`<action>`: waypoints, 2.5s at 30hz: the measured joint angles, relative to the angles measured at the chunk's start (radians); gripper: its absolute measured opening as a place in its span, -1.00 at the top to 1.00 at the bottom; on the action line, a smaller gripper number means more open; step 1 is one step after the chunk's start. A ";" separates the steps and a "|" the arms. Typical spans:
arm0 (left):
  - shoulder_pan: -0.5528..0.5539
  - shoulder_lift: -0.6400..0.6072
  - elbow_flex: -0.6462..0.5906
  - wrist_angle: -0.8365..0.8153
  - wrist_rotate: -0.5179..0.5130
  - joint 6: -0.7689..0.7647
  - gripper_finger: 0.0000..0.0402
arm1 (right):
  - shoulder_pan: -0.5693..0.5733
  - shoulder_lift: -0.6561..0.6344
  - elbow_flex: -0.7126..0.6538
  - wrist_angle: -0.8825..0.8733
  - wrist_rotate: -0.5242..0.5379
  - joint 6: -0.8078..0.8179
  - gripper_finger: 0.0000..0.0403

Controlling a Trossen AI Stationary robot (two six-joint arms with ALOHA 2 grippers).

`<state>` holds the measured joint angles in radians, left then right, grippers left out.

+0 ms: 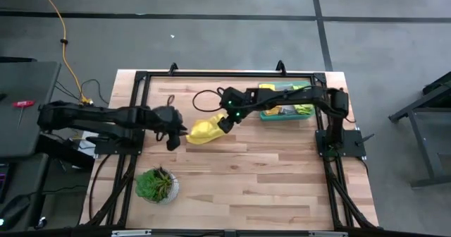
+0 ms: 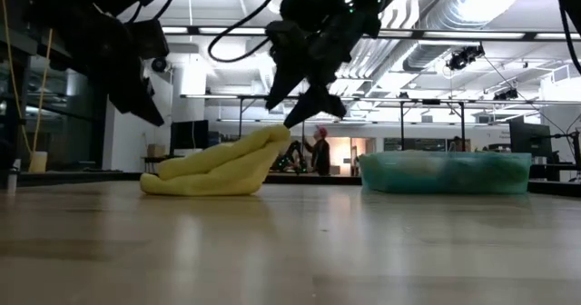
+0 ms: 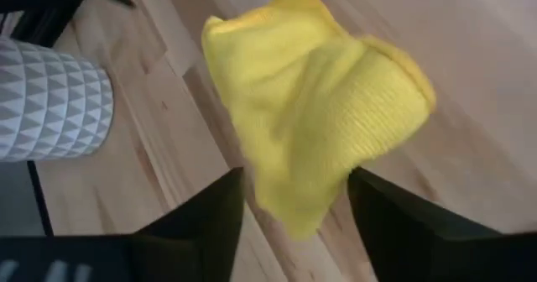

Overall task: Fold microfiber towels
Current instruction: Fold the yellow towel

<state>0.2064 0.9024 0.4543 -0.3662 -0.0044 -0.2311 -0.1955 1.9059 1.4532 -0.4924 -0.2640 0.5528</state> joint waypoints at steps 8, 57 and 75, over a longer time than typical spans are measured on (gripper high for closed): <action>-0.119 0.135 -0.033 0.157 -0.128 0.112 0.17 | -0.037 -0.067 0.000 -0.065 0.033 -0.058 -0.18; 0.038 0.383 0.709 -0.281 -0.217 0.371 0.99 | -0.026 -0.366 -0.095 -0.357 0.271 -0.308 -0.18; -0.017 0.715 1.470 -0.328 -0.011 0.345 1.00 | -0.025 -0.940 -0.614 -0.121 0.373 -0.033 -0.18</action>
<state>0.1893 1.6174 1.9246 -0.6941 -0.0155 0.1135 -0.2203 0.9655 0.8396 -0.6133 0.1092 0.5200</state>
